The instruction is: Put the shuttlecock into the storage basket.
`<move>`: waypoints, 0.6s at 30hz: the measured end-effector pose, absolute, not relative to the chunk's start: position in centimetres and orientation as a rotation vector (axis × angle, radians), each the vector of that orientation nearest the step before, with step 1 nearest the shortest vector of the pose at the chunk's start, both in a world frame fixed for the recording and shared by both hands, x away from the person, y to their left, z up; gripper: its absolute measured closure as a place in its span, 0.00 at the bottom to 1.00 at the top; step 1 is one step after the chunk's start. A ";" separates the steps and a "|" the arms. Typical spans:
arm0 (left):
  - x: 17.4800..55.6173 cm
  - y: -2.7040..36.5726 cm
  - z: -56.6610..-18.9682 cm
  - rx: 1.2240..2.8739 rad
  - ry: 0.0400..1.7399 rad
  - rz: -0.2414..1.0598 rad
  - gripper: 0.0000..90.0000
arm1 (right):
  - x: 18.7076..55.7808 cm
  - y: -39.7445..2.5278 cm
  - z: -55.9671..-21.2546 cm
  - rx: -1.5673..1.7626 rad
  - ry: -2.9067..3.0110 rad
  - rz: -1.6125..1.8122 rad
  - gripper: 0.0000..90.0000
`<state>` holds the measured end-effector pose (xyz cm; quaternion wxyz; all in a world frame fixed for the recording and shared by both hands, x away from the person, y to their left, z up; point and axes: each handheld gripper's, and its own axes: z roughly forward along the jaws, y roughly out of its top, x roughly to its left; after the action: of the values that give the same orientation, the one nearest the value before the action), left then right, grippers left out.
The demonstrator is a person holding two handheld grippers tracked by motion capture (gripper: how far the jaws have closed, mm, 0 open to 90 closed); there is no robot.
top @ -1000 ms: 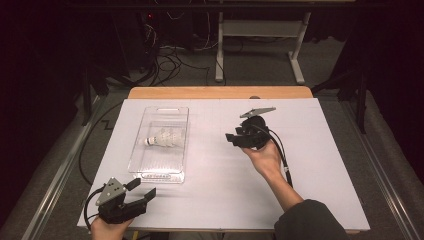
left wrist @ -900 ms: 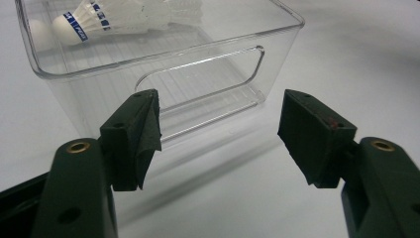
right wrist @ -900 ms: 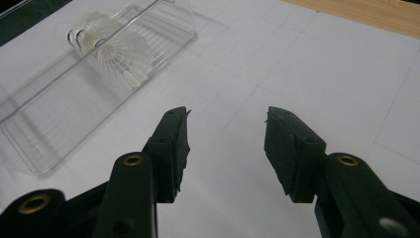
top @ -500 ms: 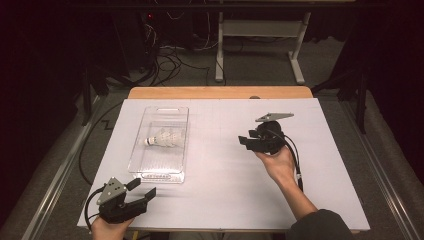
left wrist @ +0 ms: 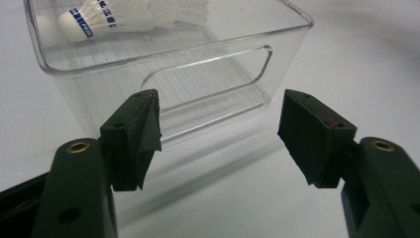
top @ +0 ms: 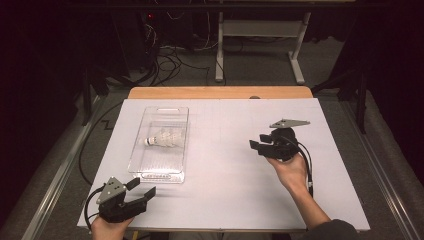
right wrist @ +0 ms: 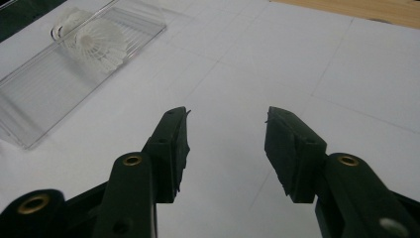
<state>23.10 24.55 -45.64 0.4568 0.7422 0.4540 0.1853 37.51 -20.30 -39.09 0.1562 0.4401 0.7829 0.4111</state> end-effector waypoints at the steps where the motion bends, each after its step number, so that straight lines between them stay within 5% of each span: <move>1: 23.1 24.6 -45.6 1.829 1.119 0.457 0.37 | 37.3 -20.6 -39.2 1.256 2.236 1.177 0.58; 18: 23.2 24.5 -45.7 1.829 1.127 0.456 0.37 | 35.2 -24.2 -40.7 1.296 2.177 1.199 0.56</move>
<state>23.25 24.53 -45.68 0.4555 0.7413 0.4569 0.1850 35.16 -24.18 -40.70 0.1686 0.4559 0.7654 0.4217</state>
